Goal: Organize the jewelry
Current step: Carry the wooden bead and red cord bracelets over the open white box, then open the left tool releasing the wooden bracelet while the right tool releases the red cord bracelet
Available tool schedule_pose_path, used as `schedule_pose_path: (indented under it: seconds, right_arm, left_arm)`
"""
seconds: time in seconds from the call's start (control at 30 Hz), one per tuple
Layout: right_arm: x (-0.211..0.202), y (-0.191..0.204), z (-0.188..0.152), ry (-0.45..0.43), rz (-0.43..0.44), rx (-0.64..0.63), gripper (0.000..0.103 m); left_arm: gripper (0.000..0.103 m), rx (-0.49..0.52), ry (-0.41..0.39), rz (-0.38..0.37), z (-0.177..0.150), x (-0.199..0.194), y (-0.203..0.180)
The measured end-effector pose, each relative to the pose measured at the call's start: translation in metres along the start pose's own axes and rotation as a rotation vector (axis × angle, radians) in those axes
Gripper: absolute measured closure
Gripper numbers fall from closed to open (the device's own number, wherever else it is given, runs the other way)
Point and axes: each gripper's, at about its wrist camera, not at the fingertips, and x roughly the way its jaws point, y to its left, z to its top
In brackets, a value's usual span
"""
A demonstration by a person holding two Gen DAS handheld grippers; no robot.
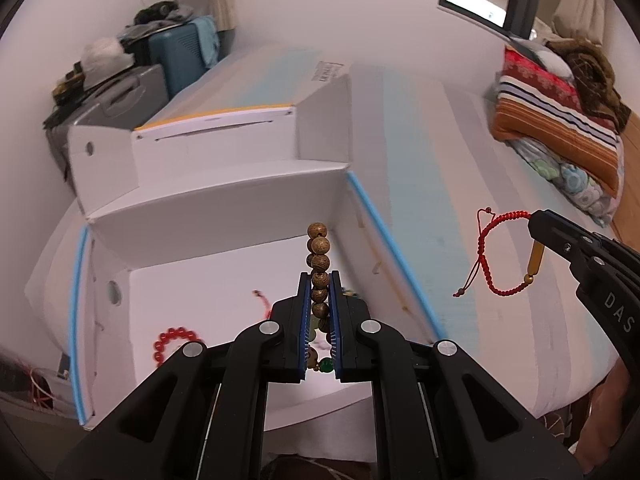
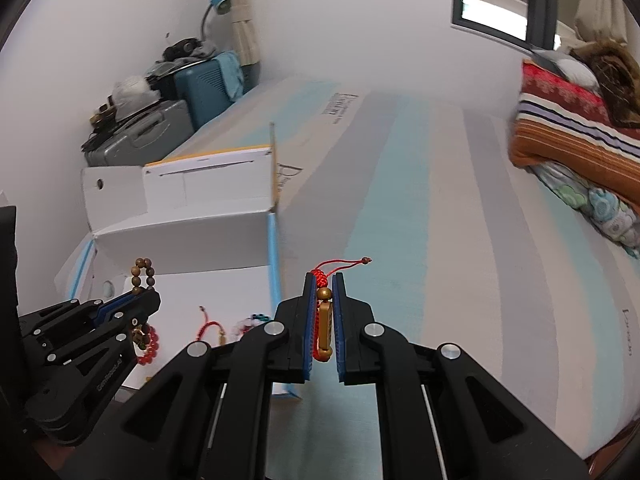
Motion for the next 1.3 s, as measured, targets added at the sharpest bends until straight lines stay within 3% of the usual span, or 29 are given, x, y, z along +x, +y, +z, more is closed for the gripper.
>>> schedule_pose_path:
  seconds: [0.57, 0.83, 1.3]
  right_arm:
    - [0.037, 0.088, 0.001, 0.054, 0.092, -0.115, 0.096]
    - [0.082, 0.117, -0.006, 0.166, 0.122, -0.159, 0.096]
    - [0.152, 0.132, -0.014, 0.365, 0.122, -0.175, 0.096]
  left_arm:
    - [0.095, -0.080, 0.049, 0.106, -0.015, 0.009, 0.079]
    - [0.095, -0.122, 0.122, 0.137, -0.024, 0.038, 0.111]
    - [0.095, -0.115, 0.237, 0.132, -0.029, 0.079, 0.125]
